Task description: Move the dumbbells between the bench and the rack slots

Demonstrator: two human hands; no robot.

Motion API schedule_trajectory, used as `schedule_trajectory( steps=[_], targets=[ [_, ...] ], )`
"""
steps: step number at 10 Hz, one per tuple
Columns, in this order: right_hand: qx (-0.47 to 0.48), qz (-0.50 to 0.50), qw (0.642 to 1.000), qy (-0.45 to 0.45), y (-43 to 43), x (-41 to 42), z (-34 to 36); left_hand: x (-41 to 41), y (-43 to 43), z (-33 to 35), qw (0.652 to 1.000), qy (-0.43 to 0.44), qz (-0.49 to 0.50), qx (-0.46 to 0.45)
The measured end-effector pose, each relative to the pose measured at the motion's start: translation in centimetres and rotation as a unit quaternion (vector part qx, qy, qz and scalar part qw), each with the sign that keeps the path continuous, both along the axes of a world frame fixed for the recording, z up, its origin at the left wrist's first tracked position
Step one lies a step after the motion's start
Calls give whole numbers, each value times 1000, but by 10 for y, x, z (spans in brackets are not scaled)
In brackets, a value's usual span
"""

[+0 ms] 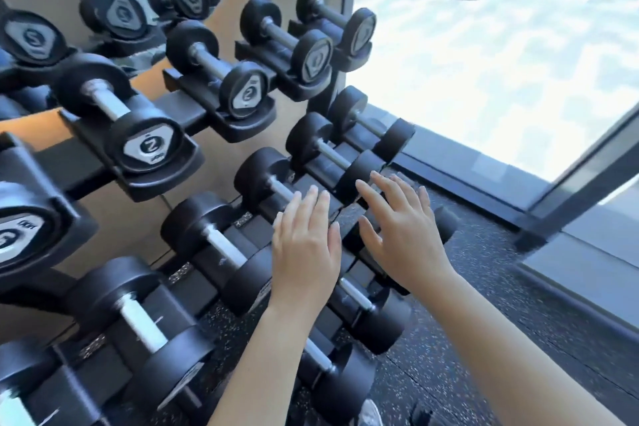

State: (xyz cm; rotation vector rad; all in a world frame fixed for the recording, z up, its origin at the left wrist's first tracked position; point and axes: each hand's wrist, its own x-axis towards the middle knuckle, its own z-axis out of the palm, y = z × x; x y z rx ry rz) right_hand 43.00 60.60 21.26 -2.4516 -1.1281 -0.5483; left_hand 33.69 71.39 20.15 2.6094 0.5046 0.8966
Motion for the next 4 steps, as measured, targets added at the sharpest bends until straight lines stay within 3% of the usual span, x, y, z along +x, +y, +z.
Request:
schedule_trajectory(
  steps=[4],
  targets=[
    [44, -75, 996, -15, -64, 89, 19, 112, -60, 37, 994, -28, -86, 53]
  ],
)
